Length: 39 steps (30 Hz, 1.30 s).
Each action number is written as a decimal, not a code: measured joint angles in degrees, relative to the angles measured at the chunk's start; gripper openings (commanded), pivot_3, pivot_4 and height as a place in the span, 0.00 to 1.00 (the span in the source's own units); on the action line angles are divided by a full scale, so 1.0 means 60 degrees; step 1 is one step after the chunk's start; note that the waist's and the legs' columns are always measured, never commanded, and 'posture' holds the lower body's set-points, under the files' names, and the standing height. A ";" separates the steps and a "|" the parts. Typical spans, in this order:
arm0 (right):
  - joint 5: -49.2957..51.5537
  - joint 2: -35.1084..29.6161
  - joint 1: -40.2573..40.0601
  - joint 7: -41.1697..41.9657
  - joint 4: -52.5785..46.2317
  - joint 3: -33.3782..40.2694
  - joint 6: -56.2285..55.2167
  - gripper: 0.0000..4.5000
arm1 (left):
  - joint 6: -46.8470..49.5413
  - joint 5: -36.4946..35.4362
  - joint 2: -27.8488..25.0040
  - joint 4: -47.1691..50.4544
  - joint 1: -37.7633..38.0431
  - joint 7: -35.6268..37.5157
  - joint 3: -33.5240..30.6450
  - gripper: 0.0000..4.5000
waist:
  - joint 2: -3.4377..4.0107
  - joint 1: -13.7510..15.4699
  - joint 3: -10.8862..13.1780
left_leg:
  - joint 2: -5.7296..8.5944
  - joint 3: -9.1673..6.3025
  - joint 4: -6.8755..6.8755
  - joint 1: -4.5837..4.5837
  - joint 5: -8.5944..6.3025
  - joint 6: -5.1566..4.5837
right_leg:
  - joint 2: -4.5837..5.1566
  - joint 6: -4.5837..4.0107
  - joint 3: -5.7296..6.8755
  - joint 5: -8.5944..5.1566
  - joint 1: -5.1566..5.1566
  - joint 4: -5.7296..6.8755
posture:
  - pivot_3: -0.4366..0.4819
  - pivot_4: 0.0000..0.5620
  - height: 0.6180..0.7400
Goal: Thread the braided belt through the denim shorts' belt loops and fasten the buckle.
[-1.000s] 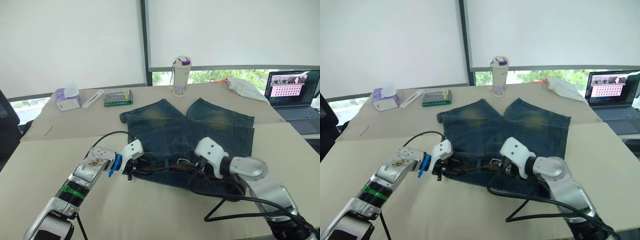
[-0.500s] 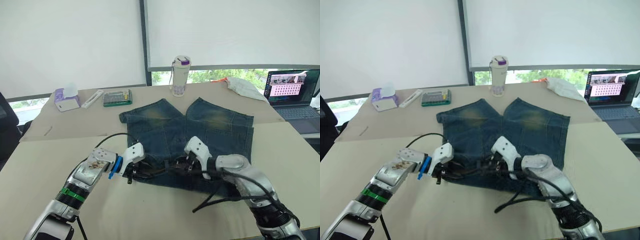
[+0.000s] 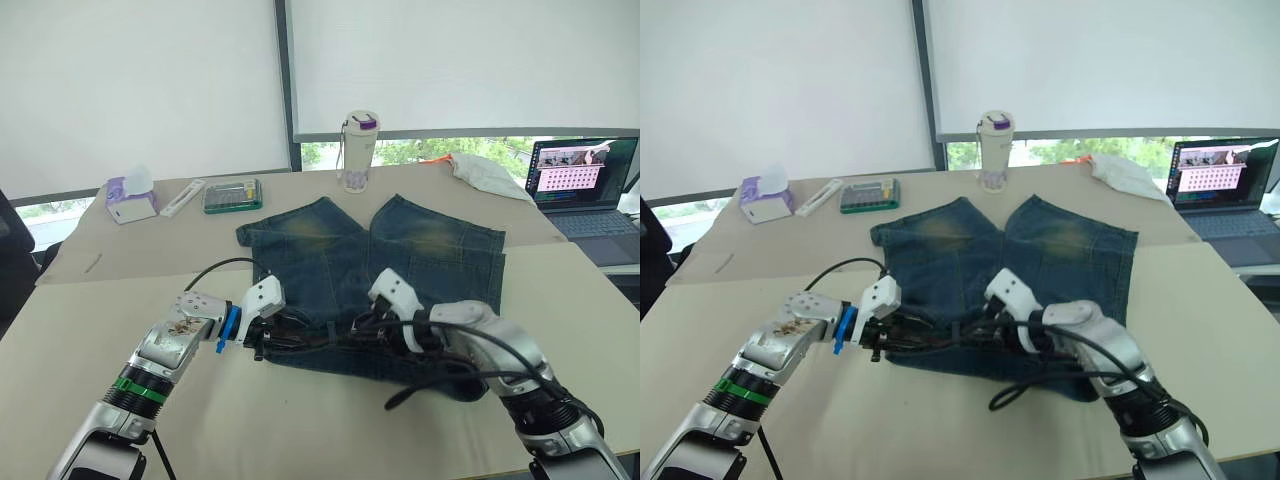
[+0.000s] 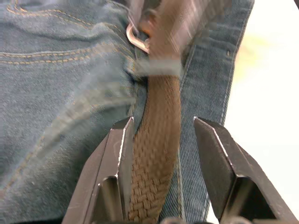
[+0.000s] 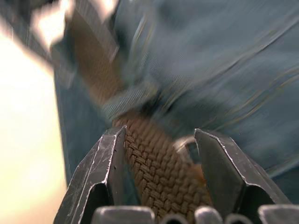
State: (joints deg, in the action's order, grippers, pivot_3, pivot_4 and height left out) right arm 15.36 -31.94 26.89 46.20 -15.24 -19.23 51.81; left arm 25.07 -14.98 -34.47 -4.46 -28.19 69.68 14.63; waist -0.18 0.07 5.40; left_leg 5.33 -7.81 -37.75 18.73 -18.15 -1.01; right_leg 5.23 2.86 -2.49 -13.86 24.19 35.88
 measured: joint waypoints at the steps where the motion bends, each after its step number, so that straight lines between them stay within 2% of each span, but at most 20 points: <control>1: -0.0134 -0.0035 0.0005 0.0001 -0.0001 -0.0133 -0.0186 0.57 | 0.0000 -0.0012 0.0000 0.0000 0.0000 -0.0010 -0.0009 0.47 | -0.0001 -0.0014 -0.0001 | -0.0001 0.0000 0.0000 -0.0006 0.0000 0.0000 | -0.0001 0.0000 0.0001 0.0000 -0.0006 0.0000 | 0.48 0.27 1.00; 6: -0.1148 -0.0142 0.0140 -0.0068 0.0221 -0.1005 -0.1424 0.57 | 0.0037 -0.0138 -0.0003 0.0006 -0.0001 -0.0051 -0.0080 0.47 | -0.0001 -0.0078 -0.0004 | -0.0005 0.0000 0.0001 -0.0011 0.0000 0.0001 | -0.0008 0.0000 0.0003 0.0000 -0.0006 0.0003 | 0.48 0.27 1.00; 9: -0.1678 -0.0115 0.0212 -0.0124 0.0463 -0.1363 -0.1959 0.40 | 0.0042 -0.0143 -0.0027 0.0019 -0.0006 -0.0065 -0.0161 0.49 | -0.0001 -0.0068 -0.0006 | -0.0004 0.0000 0.0000 -0.0012 0.0001 0.0003 | -0.0008 0.0000 0.0007 0.0000 -0.0009 0.0002 | 0.48 0.27 1.00; 14: -0.1798 -0.0119 0.0274 0.0155 0.0507 -0.1474 -0.1929 0.02 | 0.0031 -0.0144 -0.0134 0.0019 -0.0007 -0.0005 -0.0203 0.49 | 0.0000 -0.0004 -0.0011 | -0.0002 0.0000 -0.0002 -0.0013 0.0001 0.0002 | -0.0007 0.0000 0.0008 0.0000 -0.0014 -0.0001 | 0.48 0.27 1.00; 15: -0.1798 -0.0133 0.0294 0.0203 0.0528 -0.1466 -0.1919 0.01 | 0.0024 -0.0144 -0.0145 0.0019 -0.0007 0.0024 -0.0203 0.49 | 0.0000 0.0004 -0.0011 | -0.0002 0.0000 -0.0002 -0.0013 0.0001 0.0002 | -0.0007 0.0000 0.0008 0.0000 -0.0014 -0.0001 | 0.48 0.27 1.00; 23: -0.1751 -0.0120 0.0247 0.0367 0.0475 -0.1154 -0.1802 0.01 | -0.0065 -0.0149 -0.0164 0.0021 0.0015 0.0137 -0.0234 0.49 | 0.0000 0.0093 -0.0011 | 0.0003 0.0000 -0.0003 -0.0012 0.0000 0.0001 | -0.0003 0.0000 0.0008 0.0000 -0.0014 -0.0004 | 0.48 0.27 1.00; 32: -0.2449 -0.0011 0.0235 -0.0513 0.0423 -0.0772 -0.2967 0.01 | -0.0155 -0.0202 -0.0159 0.0122 0.0139 0.0010 -0.0447 0.49 | 0.0001 0.0075 -0.0008 | 0.0004 0.0001 -0.0002 -0.0003 0.0002 0.0004 | -0.0006 0.0000 0.0006 0.0000 0.0000 -0.0001 | 0.48 0.27 1.00; 39: -0.2540 0.0803 0.0279 -0.1068 0.1013 -0.0515 -0.3094 0.01 | -0.0155 -0.0363 -0.0046 0.0217 0.0136 0.0014 -0.0482 0.49 | 0.0000 0.0022 -0.0008 | 0.0001 0.0001 -0.0001 -0.0002 0.0004 0.0008 | -0.0009 -0.0001 0.0005 0.0001 0.0002 0.0001 | 0.48 0.27 1.00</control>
State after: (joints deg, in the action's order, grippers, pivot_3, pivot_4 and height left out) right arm 0.12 -27.12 28.57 39.80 -9.16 -22.32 33.25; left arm 24.14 -17.16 -34.75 -3.16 -27.37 69.76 11.74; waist -0.18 0.19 5.35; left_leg 5.34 -7.81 -37.75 18.71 -18.12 -0.96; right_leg 5.18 2.86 -2.46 -13.86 24.21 35.88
